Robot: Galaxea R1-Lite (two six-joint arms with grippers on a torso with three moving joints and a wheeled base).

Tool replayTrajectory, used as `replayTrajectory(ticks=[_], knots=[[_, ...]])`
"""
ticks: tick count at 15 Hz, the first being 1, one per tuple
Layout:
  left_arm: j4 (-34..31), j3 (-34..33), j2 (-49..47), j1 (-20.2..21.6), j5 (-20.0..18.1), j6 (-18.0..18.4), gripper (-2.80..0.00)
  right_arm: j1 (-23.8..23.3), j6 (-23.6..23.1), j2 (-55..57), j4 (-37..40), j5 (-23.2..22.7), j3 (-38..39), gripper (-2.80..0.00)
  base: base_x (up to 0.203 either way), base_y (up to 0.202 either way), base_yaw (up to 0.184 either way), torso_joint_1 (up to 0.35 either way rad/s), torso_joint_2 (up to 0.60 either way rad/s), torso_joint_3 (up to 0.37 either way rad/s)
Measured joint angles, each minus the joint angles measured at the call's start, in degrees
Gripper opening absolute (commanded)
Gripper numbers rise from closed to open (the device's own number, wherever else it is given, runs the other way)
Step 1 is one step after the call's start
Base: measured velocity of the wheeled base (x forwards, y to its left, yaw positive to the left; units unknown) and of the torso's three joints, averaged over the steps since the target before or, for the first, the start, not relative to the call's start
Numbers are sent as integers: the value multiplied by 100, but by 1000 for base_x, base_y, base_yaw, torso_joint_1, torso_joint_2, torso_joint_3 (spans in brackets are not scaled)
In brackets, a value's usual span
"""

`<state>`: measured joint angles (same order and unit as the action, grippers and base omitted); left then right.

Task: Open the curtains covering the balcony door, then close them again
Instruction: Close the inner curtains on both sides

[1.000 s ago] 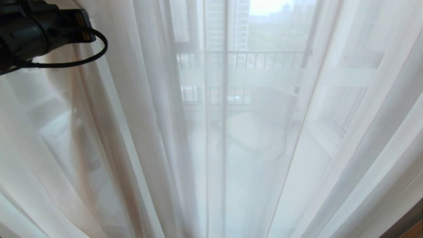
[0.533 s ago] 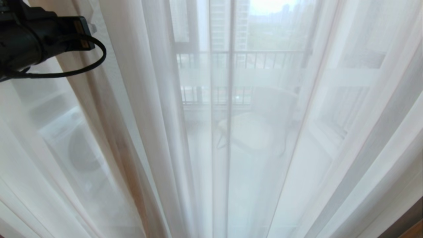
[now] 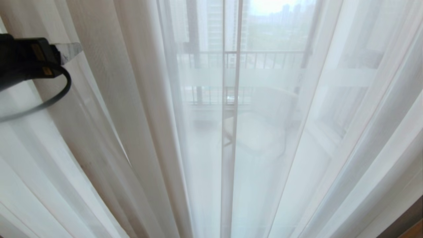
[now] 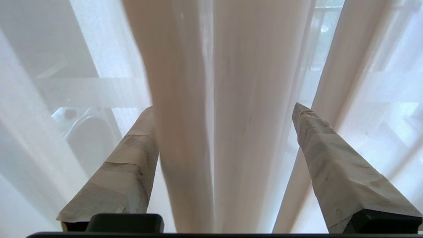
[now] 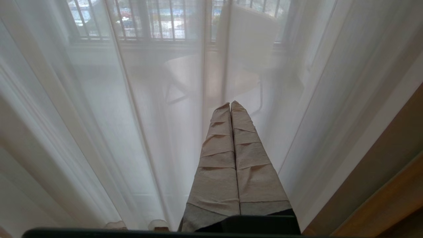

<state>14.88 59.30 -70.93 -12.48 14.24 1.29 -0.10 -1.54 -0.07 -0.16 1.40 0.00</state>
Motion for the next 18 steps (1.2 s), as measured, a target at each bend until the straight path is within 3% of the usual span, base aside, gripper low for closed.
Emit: replayTrajectory(ticks=[5, 9, 10, 18], knots=[[-107, -1255, 1479, -7, -2, -6, 0, 0, 2, 0, 0, 2, 0, -280, 0, 0, 0, 0, 0, 0], [-727, -1850, 2521, 0, -14, -15, 0, 2, 2, 0, 0, -2, 0, -280, 0, 0, 0, 0, 0, 0], [-794, -1921, 2684, 0, -16, -17, -280, 0, 5, 0, 0, 0, 0, -280, 0, 0, 0, 0, 0, 0], [-808, -2175, 3114, 0, -30, -26, -280, 0, 2, 0, 0, -2, 0, -280, 0, 0, 0, 0, 0, 0]])
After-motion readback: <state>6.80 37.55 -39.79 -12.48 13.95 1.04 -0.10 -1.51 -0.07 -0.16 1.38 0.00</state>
